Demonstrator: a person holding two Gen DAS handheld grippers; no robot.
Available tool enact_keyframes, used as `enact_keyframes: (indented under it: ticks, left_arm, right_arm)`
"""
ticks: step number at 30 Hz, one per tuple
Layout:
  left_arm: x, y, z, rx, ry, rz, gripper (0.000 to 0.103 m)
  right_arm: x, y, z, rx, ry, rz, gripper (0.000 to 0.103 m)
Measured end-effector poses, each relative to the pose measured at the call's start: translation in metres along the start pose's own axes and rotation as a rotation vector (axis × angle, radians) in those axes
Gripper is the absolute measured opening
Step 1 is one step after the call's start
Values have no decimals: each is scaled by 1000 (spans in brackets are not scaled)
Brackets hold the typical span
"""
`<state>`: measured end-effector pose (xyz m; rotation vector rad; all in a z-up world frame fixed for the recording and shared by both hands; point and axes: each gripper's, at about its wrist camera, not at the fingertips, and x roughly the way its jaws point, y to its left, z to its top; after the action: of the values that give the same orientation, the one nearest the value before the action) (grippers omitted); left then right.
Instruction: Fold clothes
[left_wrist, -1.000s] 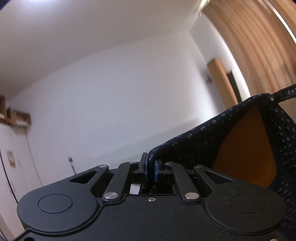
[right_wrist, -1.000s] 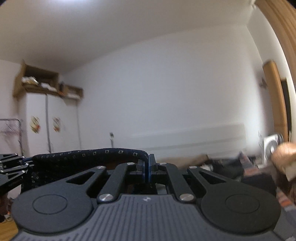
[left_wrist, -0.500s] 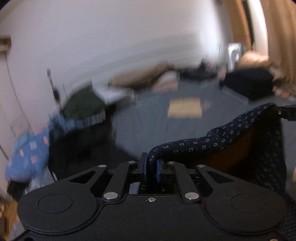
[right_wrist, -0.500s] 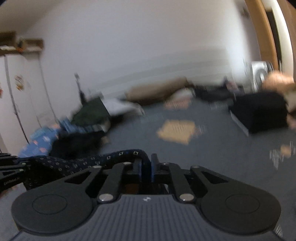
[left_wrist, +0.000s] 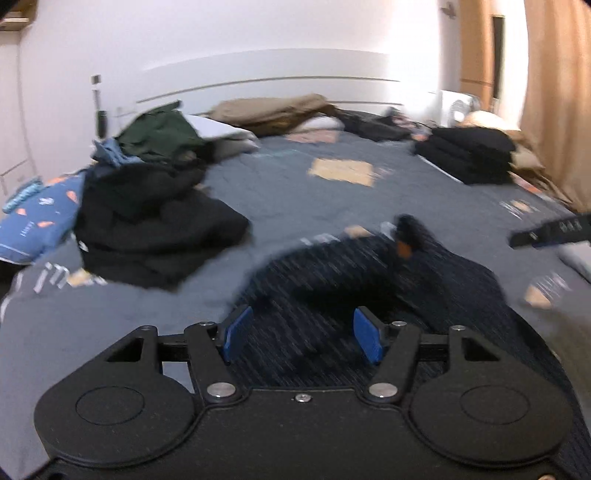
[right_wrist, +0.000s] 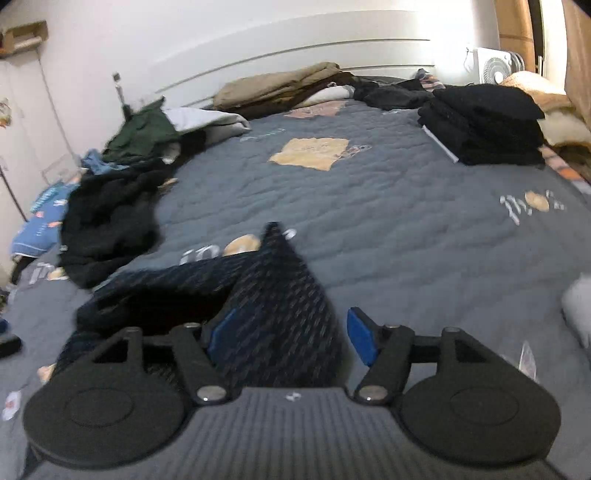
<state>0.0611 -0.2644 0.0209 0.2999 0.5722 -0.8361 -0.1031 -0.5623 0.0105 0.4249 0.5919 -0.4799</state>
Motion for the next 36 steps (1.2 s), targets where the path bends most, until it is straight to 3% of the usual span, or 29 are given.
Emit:
enact_keyframes:
  ticks: [9, 11, 18, 22, 29, 32, 35, 36]
  left_arm:
    - [-6, -65, -90, 67, 64, -150, 61]
    - [-9, -74, -100, 126, 59, -163, 61]
    - [-22, -99, -123, 269, 34, -172, 61]
    - [-24, -112, -132, 316, 2, -197, 61]
    - [-9, -130, -142, 418, -8, -167, 60]
    - [-3, -140, -149, 504, -15, -135, 51]
    - [0, -141, -150, 505, -23, -135, 27]
    - [0, -141, -149, 501, -28, -134, 26]
  right_arm:
    - [-68, 30, -86, 37, -43, 89, 71]
    - [-78, 31, -97, 48, -66, 113, 71]
    - [-98, 22, -110, 50, -142, 131, 74]
    - [-95, 14, -112, 68, -135, 106, 76]
    - [-82, 6, -114, 128, -154, 117, 76]
    - [-76, 9, -115, 127, -144, 129, 76]
    - [-71, 13, -115, 126, -127, 145, 76]
    - [-69, 14, -115, 128, -120, 151, 76]
